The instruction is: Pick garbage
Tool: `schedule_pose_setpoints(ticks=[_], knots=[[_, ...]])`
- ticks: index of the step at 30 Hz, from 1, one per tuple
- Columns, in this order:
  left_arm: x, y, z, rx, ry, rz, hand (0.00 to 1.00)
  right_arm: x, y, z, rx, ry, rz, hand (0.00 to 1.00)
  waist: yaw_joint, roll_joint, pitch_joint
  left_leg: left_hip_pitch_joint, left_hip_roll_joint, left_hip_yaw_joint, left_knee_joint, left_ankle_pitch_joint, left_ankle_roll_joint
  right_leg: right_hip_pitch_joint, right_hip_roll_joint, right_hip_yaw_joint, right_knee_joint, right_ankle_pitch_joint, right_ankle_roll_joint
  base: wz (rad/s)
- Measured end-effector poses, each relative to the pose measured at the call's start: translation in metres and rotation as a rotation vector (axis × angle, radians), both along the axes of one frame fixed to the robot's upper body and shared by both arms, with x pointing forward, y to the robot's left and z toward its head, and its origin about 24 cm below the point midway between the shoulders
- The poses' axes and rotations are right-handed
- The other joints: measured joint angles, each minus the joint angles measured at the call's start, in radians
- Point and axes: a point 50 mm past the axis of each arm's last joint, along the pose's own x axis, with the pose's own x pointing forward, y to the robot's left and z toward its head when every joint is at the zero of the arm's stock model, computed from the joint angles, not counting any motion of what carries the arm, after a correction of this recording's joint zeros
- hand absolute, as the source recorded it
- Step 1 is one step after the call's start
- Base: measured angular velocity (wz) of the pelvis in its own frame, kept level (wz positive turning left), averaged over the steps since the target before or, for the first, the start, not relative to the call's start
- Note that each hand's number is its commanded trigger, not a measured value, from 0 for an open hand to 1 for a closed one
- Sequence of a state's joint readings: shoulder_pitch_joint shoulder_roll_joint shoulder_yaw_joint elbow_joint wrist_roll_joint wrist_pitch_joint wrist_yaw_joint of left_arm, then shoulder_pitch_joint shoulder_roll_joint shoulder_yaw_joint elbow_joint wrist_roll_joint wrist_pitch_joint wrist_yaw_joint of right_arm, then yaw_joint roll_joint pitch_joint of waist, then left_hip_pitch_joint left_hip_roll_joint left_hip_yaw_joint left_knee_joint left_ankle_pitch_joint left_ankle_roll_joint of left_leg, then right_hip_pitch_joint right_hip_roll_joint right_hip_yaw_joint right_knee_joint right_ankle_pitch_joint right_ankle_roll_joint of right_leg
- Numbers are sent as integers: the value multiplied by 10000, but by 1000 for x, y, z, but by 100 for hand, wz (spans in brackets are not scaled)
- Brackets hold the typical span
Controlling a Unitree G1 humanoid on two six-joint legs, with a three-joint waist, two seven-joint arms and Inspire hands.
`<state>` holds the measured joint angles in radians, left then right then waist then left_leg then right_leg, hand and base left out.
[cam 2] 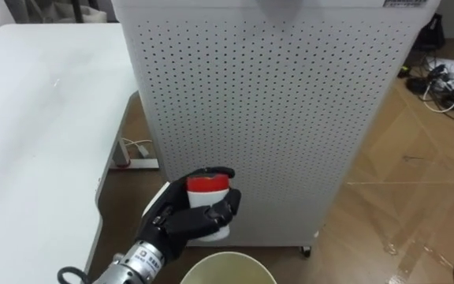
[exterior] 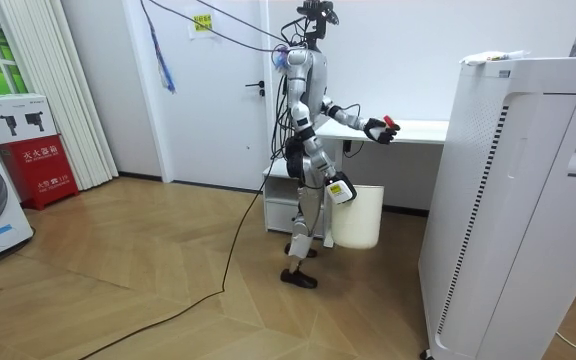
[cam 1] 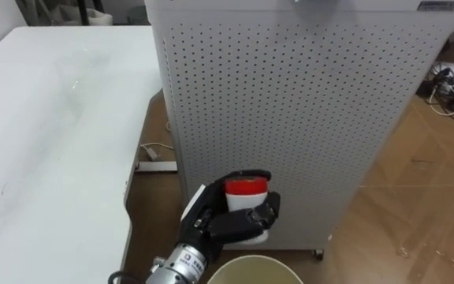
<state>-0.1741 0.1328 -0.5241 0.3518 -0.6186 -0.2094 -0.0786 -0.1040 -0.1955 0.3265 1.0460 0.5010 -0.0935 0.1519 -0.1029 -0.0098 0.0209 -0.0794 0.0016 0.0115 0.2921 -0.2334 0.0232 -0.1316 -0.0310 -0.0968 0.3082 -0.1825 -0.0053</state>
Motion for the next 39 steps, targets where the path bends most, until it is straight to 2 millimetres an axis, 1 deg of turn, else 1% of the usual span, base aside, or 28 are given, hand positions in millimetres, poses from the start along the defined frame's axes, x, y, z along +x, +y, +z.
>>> schedule_pose_setpoints(ticks=[1,2,3,4,5,10,15,17,23,27,35,37,38,39], knots=[[-1,0,0,12,2,-39,87,0,0,0,13,-1,16,100,3,0,0,-4,-2,15,0,0,0,-13,3,9,0,2,-2,-7],[-2,0,-2,17,46,-77,63,0,0,0,16,0,25,100,2,4,-3,-16,-5,50,1,0,0,-48,2,31,13,4,-5,-8],[-4,-1,-3,21,87,-157,42,0,0,0,17,0,25,100,2,14,-8,-40,-6,81,2,0,0,-88,0,53,20,5,-4,-8],[-6,-1,-5,34,135,-236,5,0,0,0,16,2,25,100,2,21,-13,-71,-6,101,4,0,1,-131,-2,68,29,5,-4,-5],[-6,-1,-6,38,159,-267,0,0,0,0,16,1,25,100,1,22,-13,-93,-6,103,3,0,1,-161,-3,75,38,5,-4,0],[-11,2,-11,380,310,-769,0,0,-1,0,-42,9,8,100,4,59,-21,-147,16,115,-3,0,1,-208,-5,46,44,7,-6,0],[-15,3,-14,354,347,-1175,0,0,-4,0,-194,17,-97,100,-18,202,-14,-125,16,115,-21,1,1,-149,-23,-1,18,8,-5,2],[-16,3,-15,305,355,-1336,0,0,-4,0,-225,18,-127,100,-18,205,-15,-125,23,116,-22,1,0,-149,-25,-27,32,7,-6,4],[-29,3,-25,196,757,-1690,0,-4,-5,-2,-300,211,-163,100,-19,282,1,-118,20,182,-16,2,1,-118,-48,-98,27,7,-6,2],[-40,10,-36,364,1319,-1634,0,-3,-12,0,-432,187,-245,100,-15,273,1,-130,15,365,-22,5,4,-226,-24,50,76,5,-6,-11],[-44,15,-41,705,1481,-1757,0,-3,-10,0,-269,233,-395,100,4,190,28,-35,17,496,-93,6,5,-261,-10,146,170,-6,-7,-5],[-48,17,-47,1188,1615,-1849,0,-4,-9,-1,-162,249,-537,100,-9,161,39,63,9,550,-123,6,5,-195,2,182,159,-6,-7,-9],[-50,20,-53,1605,1729,-1922,0,-4,-9,-1,-132,253,-581,100,-19,72,73,93,2,577,-169,7,3,-207,12,232,150,-6,-7,-10],[-52,24,-58,2048,1843,-2007,0,-4,-9,-1,-110,241,-565,100,-22,66,62,97,2,616,-188,18,3,-237,31,290,131,-6,-7,-13]])
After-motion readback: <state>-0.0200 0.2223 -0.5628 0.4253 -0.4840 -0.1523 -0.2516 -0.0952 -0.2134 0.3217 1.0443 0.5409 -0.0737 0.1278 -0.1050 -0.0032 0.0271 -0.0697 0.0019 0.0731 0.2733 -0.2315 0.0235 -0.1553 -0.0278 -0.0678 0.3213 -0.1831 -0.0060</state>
